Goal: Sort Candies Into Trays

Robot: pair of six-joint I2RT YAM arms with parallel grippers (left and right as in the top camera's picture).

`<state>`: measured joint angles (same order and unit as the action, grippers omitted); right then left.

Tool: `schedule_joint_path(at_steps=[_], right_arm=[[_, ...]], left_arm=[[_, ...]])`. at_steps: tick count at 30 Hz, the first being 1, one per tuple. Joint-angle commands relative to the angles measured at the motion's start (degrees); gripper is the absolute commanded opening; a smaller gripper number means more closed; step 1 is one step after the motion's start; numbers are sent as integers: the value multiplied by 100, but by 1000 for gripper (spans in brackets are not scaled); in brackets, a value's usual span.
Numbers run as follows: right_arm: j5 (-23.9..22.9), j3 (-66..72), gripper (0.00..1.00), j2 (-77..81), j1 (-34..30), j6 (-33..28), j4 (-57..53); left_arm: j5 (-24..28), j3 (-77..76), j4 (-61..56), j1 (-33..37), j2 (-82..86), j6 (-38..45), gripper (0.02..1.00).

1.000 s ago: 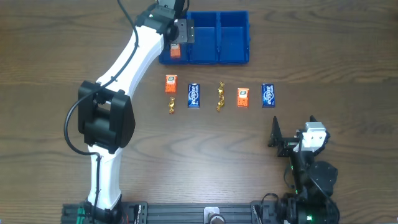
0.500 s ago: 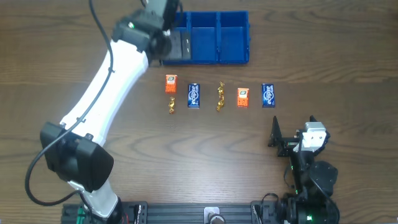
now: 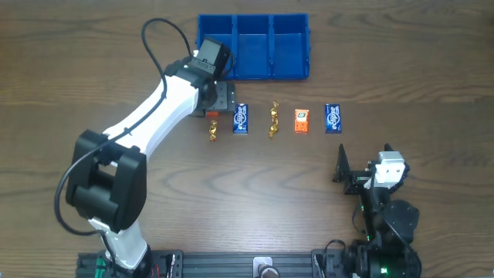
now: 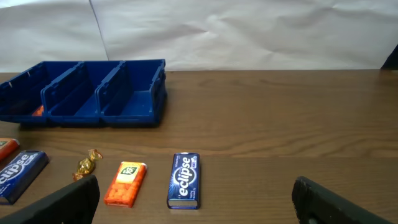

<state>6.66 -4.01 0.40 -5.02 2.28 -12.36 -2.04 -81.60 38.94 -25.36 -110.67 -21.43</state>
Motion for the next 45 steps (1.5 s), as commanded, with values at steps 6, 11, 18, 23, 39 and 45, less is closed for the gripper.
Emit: schedule_joint_path(at_steps=[6,11,18,23,39,45], right_arm=[[9,15,998,-22,-11,-66,-9],[9,15,998,-22,-11,-66,-9],[9,15,998,-22,-11,-66,-9],[9,15,998,-22,-11,-66,-9],[9,15,998,-24,-11,-66,-9],[9,15,998,-22,-11,-66,-9]], left_arm=[[-127,46,-293,31,-693,-70,879],[-136,46,-356,70,-811,-68,840],[-199,46,-411,70,-940,-63,717],[-197,46,-459,70,-992,-66,627],[-247,28,-483,15,-76,-66,211],[-881,-765,-509,-17,730,286,222]])
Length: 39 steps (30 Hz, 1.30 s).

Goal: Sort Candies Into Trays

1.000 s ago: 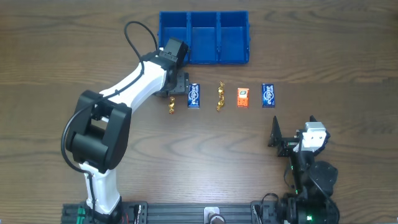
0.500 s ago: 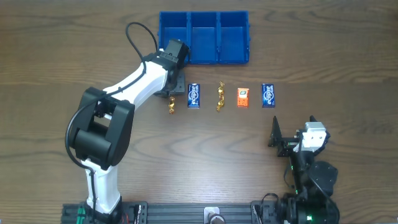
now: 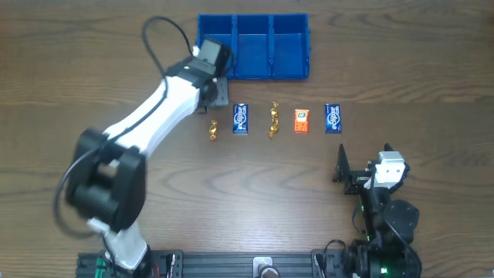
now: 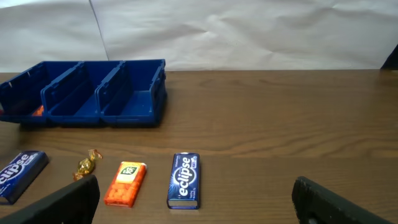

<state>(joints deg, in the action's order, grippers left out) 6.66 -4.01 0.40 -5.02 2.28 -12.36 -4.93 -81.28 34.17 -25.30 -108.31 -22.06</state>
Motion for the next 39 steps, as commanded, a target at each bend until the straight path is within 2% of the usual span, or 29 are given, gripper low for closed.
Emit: schedule_joint_path(at_steps=[1,5,11,17,39], right_arm=[[9,15,998,-24,-11,-66,-9],[9,15,998,-24,-11,-66,-9],[9,15,998,-24,-11,-66,-9],[9,15,998,-22,-11,-66,-9],[9,15,998,-22,-11,-66,-9]], left_arm=[[-614,-1027,-42,-22,466,448,233],[-723,-1950,-105,63,24,586,255],[-553,-2564,-105,199,-949,577,259],[-400,-2575,-98,275,-1331,575,259],[-400,-2573,-79,365,-1521,579,257]])
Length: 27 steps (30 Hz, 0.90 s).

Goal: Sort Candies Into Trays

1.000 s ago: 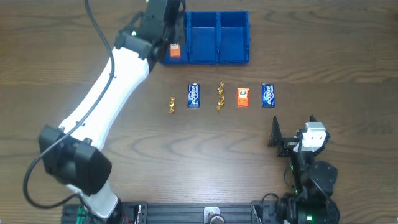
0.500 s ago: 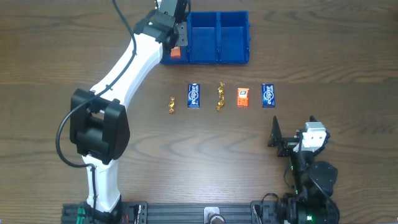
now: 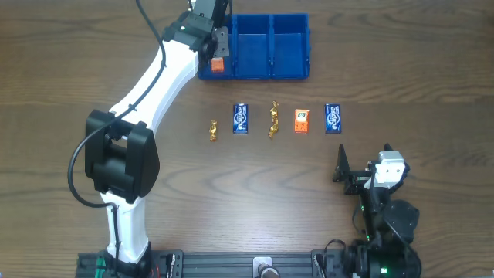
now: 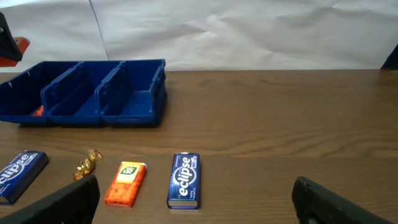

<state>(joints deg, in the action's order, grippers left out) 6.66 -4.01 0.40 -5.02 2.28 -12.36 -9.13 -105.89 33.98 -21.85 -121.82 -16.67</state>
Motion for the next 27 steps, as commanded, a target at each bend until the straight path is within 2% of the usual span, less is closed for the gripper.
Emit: schedule_joint_path(at_steps=[1,9,10,15,16,18,20,25,27], right_arm=[[9,15,998,-24,-11,-66,-9],[9,15,998,-24,-11,-66,-9],[9,15,998,-24,-11,-66,-9],[9,15,998,-22,-11,-66,-9],[9,15,998,-22,-11,-66,-9],[9,15,998,-22,-11,-66,-9],[9,15,998,-22,-11,-66,-9],[9,15,998,-22,-11,-66,-9],[9,15,998,-24,-11,-66,-9]], left_arm=[[22,-111,-92,20,-225,39,257],[22,-111,-151,17,-254,39,294],[20,-111,-157,17,-254,39,349],[22,-111,-175,17,-254,37,768],[22,-111,-175,17,-254,37,888],[52,-116,-190,17,-240,37,972],[136,-120,-197,17,-164,35,1000],[177,-120,-90,7,310,-15,998],[348,-118,61,7,568,-39,998]])
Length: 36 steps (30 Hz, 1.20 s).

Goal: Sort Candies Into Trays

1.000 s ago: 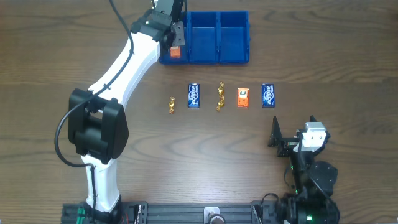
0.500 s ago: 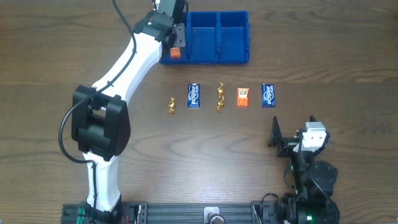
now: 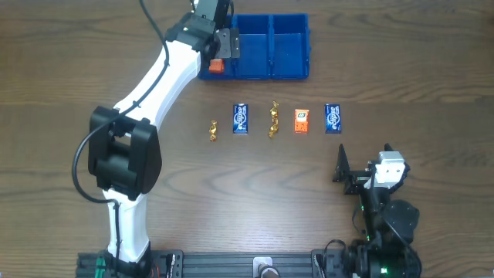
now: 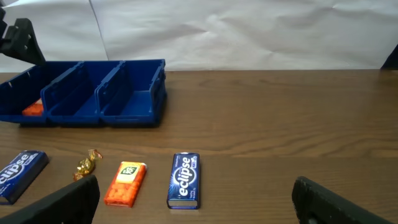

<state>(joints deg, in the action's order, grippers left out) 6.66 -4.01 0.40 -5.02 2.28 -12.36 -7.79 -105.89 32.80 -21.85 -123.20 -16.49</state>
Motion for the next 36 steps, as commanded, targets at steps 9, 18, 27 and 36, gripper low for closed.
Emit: schedule_joint_path(at_steps=[9,18,27,36], right_arm=[[9,15,998,-22,-11,-66,-9],[9,15,998,-24,-11,-66,-9],[9,15,998,-22,-11,-66,-9],[9,15,998,-22,-11,-66,-9]], left_arm=[[-133,-114,1499,-358,2365,-452,998],[-190,-109,1410,-1600,2286,-807,998],[-533,-109,935,-2767,940,-1655,991],[-310,-122,739,-3110,-236,-2304,991]])
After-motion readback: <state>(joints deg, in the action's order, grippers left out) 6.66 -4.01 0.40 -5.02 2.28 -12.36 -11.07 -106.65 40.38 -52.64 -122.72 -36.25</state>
